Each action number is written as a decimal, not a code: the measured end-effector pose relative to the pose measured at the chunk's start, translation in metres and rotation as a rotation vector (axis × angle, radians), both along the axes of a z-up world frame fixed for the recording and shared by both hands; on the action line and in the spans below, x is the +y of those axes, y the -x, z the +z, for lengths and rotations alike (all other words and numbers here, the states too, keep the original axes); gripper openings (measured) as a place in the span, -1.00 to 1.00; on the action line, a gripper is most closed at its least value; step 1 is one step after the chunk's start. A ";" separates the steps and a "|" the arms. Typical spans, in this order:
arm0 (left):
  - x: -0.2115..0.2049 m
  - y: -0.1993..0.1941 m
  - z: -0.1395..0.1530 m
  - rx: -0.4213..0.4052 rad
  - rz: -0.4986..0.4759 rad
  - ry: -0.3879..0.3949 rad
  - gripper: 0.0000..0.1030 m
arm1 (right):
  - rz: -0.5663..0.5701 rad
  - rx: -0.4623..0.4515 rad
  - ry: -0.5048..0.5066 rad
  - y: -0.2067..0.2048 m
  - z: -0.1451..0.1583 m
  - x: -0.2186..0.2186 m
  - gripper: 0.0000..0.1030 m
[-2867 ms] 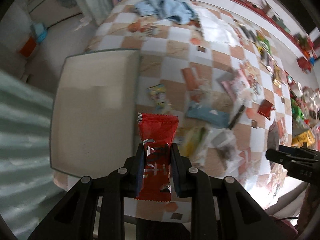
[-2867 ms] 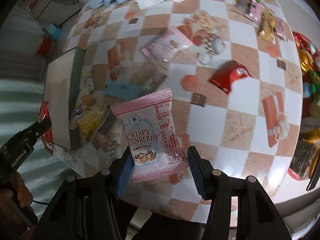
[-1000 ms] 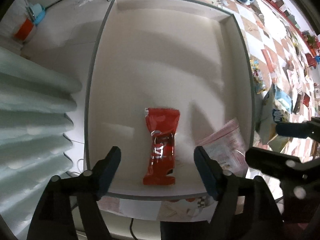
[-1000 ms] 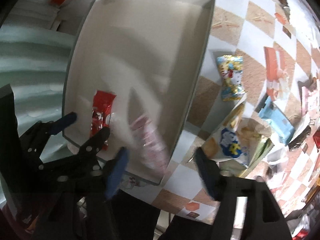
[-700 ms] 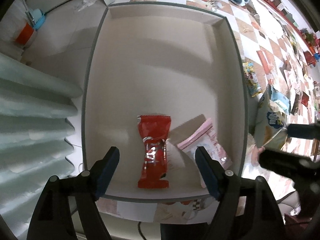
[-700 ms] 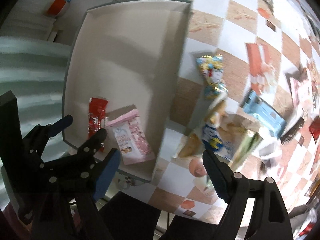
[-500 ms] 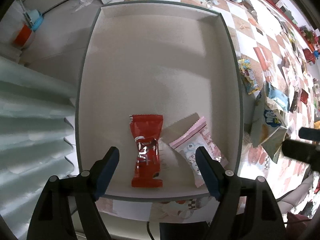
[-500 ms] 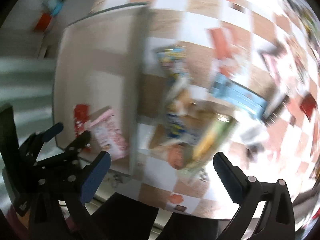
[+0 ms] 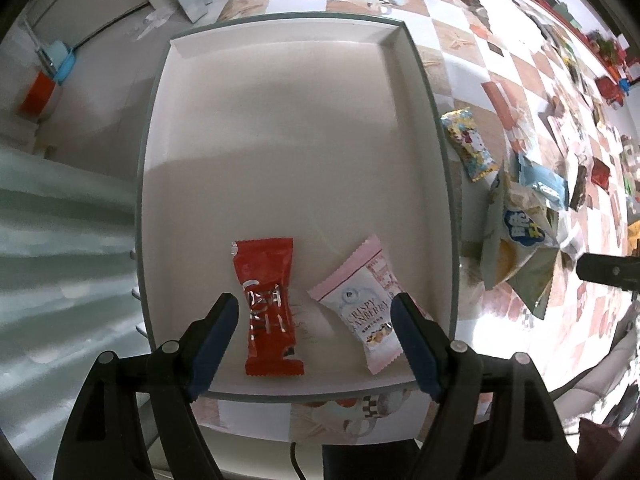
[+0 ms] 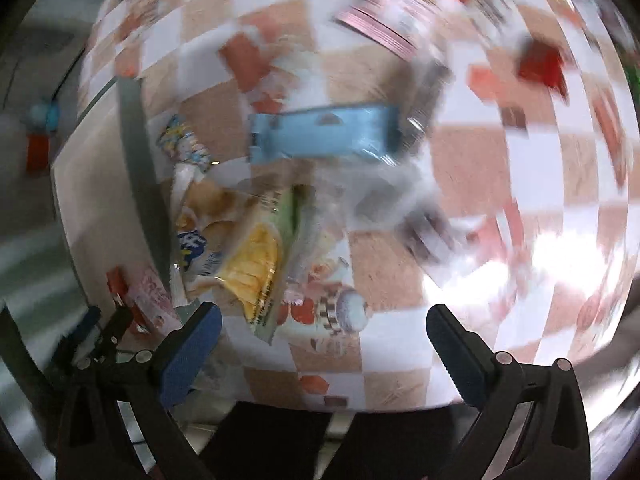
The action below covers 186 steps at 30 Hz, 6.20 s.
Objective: Organize snacks
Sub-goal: 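Move the right tool to the potato-chip bag and grasp it, then lift the chip bag with the right tool while the left tool grasps a clear wrapper, then carry the clear wrapper with the left tool over the tray while the right tool carries the chip bag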
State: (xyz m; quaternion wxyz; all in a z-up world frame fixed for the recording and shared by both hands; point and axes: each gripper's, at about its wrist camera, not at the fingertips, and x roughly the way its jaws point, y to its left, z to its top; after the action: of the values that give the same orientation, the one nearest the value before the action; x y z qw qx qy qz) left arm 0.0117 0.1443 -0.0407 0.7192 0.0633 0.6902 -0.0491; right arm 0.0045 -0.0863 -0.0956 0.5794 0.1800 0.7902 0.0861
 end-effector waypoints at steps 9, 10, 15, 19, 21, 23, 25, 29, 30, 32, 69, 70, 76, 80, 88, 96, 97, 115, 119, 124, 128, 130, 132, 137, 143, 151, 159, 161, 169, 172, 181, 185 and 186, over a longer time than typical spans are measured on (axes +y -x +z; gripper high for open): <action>0.000 0.008 0.011 -0.010 0.007 -0.010 0.58 | 0.682 -0.327 0.116 0.003 0.028 0.094 1.00; 0.002 0.009 0.013 -0.007 0.011 -0.010 0.58 | 0.726 -0.344 0.124 0.004 0.027 0.102 1.00; 0.010 0.020 0.014 0.004 0.025 -0.022 0.58 | 0.838 -0.361 0.127 0.001 0.016 0.138 1.00; 0.011 0.027 0.016 0.014 0.033 -0.044 0.58 | 0.875 -0.354 0.101 -0.001 0.005 0.163 1.00; 0.013 0.030 0.014 0.017 0.031 -0.054 0.58 | 0.881 -0.338 0.095 0.001 -0.003 0.171 1.00; 0.014 0.030 0.017 0.019 0.027 -0.058 0.58 | 0.878 -0.324 0.096 0.003 -0.010 0.174 0.77; 0.011 0.032 0.017 0.018 0.017 -0.058 0.58 | 0.867 -0.317 0.114 0.005 -0.015 0.172 0.45; -0.002 0.026 0.019 0.025 -0.002 -0.080 0.58 | 0.775 -0.308 0.074 0.012 -0.008 0.158 0.35; -0.008 0.024 0.021 0.020 -0.017 -0.076 0.58 | 0.750 -0.310 0.072 0.012 -0.005 0.155 0.35; -0.018 0.019 0.023 0.011 -0.039 -0.064 0.58 | 0.663 -0.311 0.055 0.009 0.004 0.134 0.35; -0.324 -0.046 -0.056 -0.016 -0.546 -0.080 0.58 | -0.214 -0.007 0.043 0.088 -0.034 -0.215 0.35; -0.326 -0.046 -0.058 -0.022 -0.552 -0.093 0.58 | -0.219 -0.005 0.040 0.086 -0.032 -0.220 0.35; -0.330 -0.044 -0.070 0.036 -0.568 -0.073 -0.46 | -0.243 -0.001 0.033 0.083 -0.031 -0.231 0.35; -0.326 -0.045 -0.067 0.041 -0.561 -0.053 -0.70 | -0.242 -0.002 0.032 0.080 -0.033 -0.230 0.35; -0.295 -0.037 -0.027 -0.011 -0.525 0.045 -0.70 | -0.239 -0.012 0.028 0.070 -0.026 -0.218 0.35; -0.255 -0.019 -0.001 -0.026 -0.465 0.070 -0.70 | -0.209 -0.031 0.017 0.058 -0.016 -0.197 0.35; -0.253 -0.020 0.003 -0.028 -0.457 0.071 -0.70 | -0.200 -0.034 0.015 0.057 -0.014 -0.193 0.35; -0.133 0.000 0.031 -0.040 -0.273 0.041 -0.70 | 0.020 -0.115 -0.001 0.023 0.021 -0.118 0.35; -0.117 -0.002 0.035 -0.055 -0.233 0.048 -0.70 | 0.070 -0.137 0.000 0.016 0.030 -0.104 0.35; -0.098 -0.005 0.040 -0.072 -0.194 0.055 -0.70 | 0.127 -0.164 0.004 0.009 0.040 -0.083 0.35; -0.081 -0.005 0.041 -0.079 -0.159 0.056 -0.70 | 0.159 -0.175 0.003 0.004 0.045 -0.066 0.35; -0.071 -0.006 0.042 -0.082 -0.143 0.054 -0.70 | 0.177 -0.179 0.002 0.002 0.047 -0.057 0.35; -0.061 -0.007 0.042 -0.084 -0.120 0.057 -0.70 | 0.195 -0.184 0.001 0.000 0.049 -0.048 0.35; -0.041 -0.009 0.043 -0.090 -0.087 0.060 -0.70 | 0.237 -0.196 0.000 -0.004 0.054 -0.029 0.35; -0.020 -0.010 0.044 -0.094 -0.055 0.065 -0.70 | 0.275 -0.204 -0.001 -0.008 0.058 -0.007 0.35; 0.002 -0.012 0.043 -0.096 -0.024 0.067 -0.70 | 0.315 -0.213 0.000 -0.014 0.064 0.015 0.35; 0.020 -0.018 0.041 -0.097 -0.005 0.071 -0.70 | 0.339 -0.220 0.001 -0.021 0.066 0.041 0.35; 0.024 -0.020 0.041 -0.097 0.000 0.071 -0.70 | 0.348 -0.220 0.001 -0.023 0.066 0.048 0.35; 0.038 -0.029 0.037 -0.095 0.016 0.068 -0.70 | 0.384 -0.223 0.007 -0.031 0.068 0.067 0.35; 0.043 -0.033 0.034 -0.090 0.025 0.070 -0.70 | 0.396 -0.224 0.009 -0.036 0.069 0.074 0.35; 0.056 -0.043 0.023 -0.072 0.048 0.052 -0.70 | 0.441 -0.234 0.005 -0.045 0.067 0.096 0.35; 0.059 -0.048 0.015 -0.060 0.058 0.044 -0.70 | 0.445 -0.229 0.005 -0.052 0.061 0.108 0.35; 0.060 -0.050 0.013 -0.056 0.061 0.044 -0.70 | 0.445 -0.228 0.004 -0.054 0.060 0.111 0.35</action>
State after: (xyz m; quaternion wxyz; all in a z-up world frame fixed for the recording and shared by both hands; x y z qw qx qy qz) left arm 0.0614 0.2042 -0.0276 0.7407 0.0278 0.6701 -0.0406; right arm 0.0587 0.0242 -0.0352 0.6321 -0.0105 0.7400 0.2295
